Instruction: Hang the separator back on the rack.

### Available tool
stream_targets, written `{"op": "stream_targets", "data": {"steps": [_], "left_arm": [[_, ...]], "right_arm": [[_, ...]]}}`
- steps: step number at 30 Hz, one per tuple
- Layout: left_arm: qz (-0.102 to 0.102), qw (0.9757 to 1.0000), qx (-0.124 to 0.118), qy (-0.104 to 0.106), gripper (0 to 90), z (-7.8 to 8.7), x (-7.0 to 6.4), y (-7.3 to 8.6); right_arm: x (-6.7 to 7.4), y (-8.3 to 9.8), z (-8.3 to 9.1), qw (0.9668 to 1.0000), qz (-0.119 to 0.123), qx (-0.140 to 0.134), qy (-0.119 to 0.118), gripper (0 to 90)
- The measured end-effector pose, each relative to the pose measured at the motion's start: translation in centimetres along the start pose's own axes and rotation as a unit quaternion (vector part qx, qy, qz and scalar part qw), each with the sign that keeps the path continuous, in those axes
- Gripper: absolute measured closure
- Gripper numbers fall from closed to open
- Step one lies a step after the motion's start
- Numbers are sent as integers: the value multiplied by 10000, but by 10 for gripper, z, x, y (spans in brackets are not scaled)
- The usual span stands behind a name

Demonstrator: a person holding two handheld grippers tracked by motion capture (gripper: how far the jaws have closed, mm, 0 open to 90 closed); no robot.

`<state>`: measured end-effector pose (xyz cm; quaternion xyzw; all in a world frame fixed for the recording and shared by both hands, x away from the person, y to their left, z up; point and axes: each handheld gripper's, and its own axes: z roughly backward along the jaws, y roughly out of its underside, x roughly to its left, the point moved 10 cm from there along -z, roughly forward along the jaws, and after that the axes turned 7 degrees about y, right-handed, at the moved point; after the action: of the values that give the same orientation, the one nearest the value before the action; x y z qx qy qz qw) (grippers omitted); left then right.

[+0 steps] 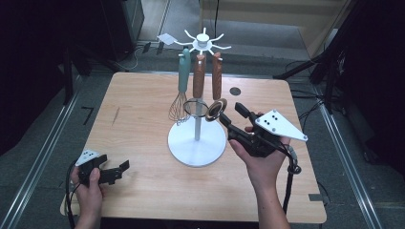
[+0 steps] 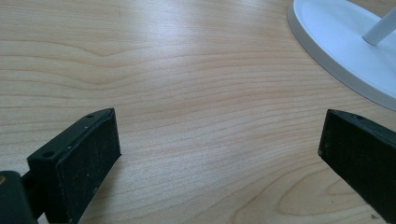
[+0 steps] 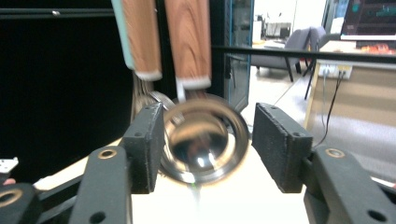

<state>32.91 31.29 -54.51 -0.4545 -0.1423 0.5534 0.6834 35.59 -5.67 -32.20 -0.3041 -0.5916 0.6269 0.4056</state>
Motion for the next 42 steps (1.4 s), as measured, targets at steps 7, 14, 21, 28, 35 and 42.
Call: {"op": "stream_targets", "data": {"steps": [7, 14, 21, 28, 35, 42], "left_arm": [[-17, 10000, 15, -9, 0, 0, 0, 0], [-51, 10000, 47, -22, 0, 0, 0, 1], [-51, 10000, 33, -28, 0, 0, 0, 1], [-55, 10000, 38, -36, 0, 0, 0, 1], [-57, 10000, 49, -44, 0, -1, 0, 1], [-71, 9999, 61, -52, 0, -1, -1, 1]], "right_arm": [[-23, 32, 9, 9994, -86, 242, 223, 354], [-36, 62, 15, 9984, -154, 460, 285, 318], [-43, 86, 18, 9975, -252, 611, 230, 281], [-44, 105, 21, 9961, -440, 759, 29, 238], [-52, 123, 27, 9953, -328, 883, 210, 185], [-66, 149, 33, 9926, -295, 1100, 413, 176]]}}
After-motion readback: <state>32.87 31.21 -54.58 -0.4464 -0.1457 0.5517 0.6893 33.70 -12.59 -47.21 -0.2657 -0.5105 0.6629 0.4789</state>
